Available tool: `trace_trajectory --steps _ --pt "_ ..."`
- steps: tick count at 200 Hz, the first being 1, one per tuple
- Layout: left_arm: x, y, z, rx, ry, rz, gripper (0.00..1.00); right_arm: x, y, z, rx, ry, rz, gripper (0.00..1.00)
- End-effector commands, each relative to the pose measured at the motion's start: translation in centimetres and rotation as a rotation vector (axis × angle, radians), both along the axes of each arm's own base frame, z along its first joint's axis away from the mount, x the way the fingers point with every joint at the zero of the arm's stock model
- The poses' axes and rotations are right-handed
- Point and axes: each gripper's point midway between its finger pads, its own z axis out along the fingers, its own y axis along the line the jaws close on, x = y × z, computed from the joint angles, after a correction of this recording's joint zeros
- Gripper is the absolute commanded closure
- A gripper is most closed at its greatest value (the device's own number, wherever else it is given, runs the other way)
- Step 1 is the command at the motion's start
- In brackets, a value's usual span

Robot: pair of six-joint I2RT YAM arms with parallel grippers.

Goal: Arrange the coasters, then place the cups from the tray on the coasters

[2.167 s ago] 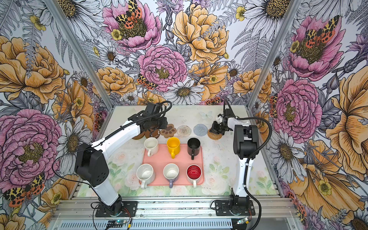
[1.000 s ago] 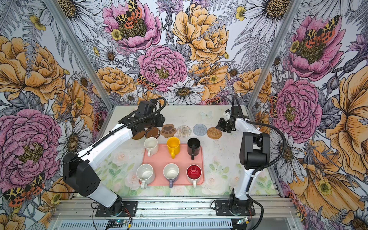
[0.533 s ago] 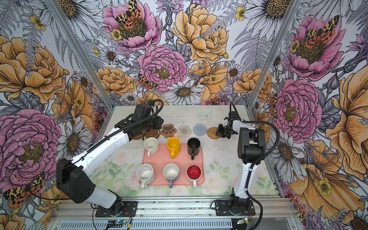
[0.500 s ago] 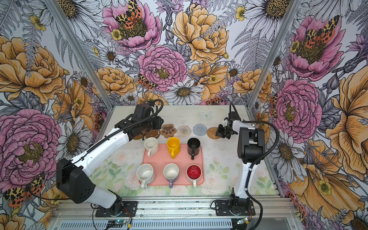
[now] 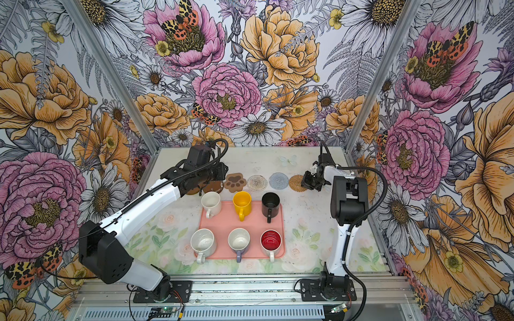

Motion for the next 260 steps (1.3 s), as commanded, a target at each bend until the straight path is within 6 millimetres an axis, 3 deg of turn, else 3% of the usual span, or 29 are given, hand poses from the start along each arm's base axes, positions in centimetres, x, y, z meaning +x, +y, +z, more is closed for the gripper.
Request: trace_trajectory --steps 1,73,161,187,207,237,260 --pt "0.0 0.4 1.3 -0.017 -0.040 0.019 0.71 -0.1 -0.1 -1.4 -0.019 0.030 -0.006 1.00" --pt "-0.3 0.4 1.6 -0.023 -0.043 0.015 0.71 -1.0 1.6 -1.0 -0.011 0.032 0.035 1.00" --pt "-0.7 0.9 1.8 -0.026 -0.055 0.024 0.71 -1.1 1.6 0.8 -0.019 0.004 0.032 1.00" --pt "-0.9 1.2 2.1 -0.028 -0.064 0.030 0.71 -0.3 1.6 2.6 -0.014 -0.038 0.022 1.00" --pt "-1.0 1.2 2.5 -0.034 -0.073 0.032 0.71 0.6 1.9 4.7 0.003 -0.085 0.022 0.92" --pt "-1.4 1.3 3.4 -0.057 -0.090 0.037 0.71 1.6 2.2 9.0 0.019 -0.187 0.029 0.86" --pt "-1.9 1.9 4.0 -0.081 -0.114 0.064 0.70 1.3 2.7 12.1 0.023 -0.249 0.038 0.83"
